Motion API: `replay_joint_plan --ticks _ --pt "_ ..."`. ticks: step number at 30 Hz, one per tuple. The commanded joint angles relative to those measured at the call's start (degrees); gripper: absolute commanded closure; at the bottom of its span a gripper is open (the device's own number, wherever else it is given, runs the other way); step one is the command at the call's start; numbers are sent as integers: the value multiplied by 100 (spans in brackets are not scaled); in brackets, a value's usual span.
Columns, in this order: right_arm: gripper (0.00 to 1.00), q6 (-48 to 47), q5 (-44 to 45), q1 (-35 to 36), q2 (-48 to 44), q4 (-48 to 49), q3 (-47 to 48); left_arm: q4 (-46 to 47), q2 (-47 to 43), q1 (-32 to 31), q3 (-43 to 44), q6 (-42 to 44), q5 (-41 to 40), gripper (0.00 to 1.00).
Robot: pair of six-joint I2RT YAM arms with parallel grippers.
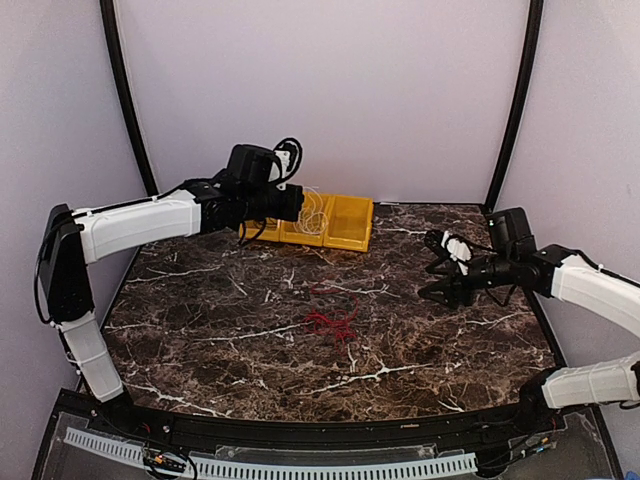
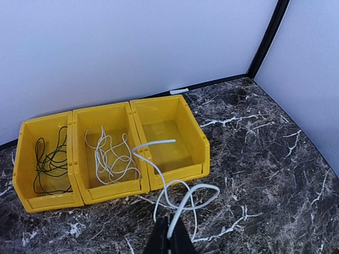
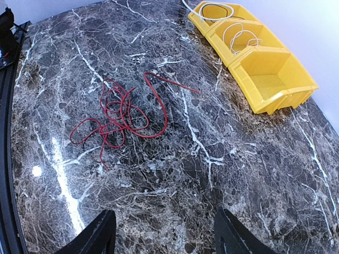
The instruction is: Untangle the cables
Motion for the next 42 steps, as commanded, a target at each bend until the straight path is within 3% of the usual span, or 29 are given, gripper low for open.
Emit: replay_joint_plan --ticks 1,13,24,34,42 --pt "35 -236 234 -30 38 197 -99 52 454 138 692 369 -477 100" --pt "35 -374 310 -30 177 151 -117 598 2286 568 2140 629 -970 100" --pt "35 -418 393 -25 194 173 -139 1052 3682 860 3121 631 -662 100" --pt "35 -453 435 -40 266 177 -157 770 3834 863 3105 467 -218 100" --pt "35 -457 438 -40 272 175 -157 496 3555 863 3047 485 -162 94"
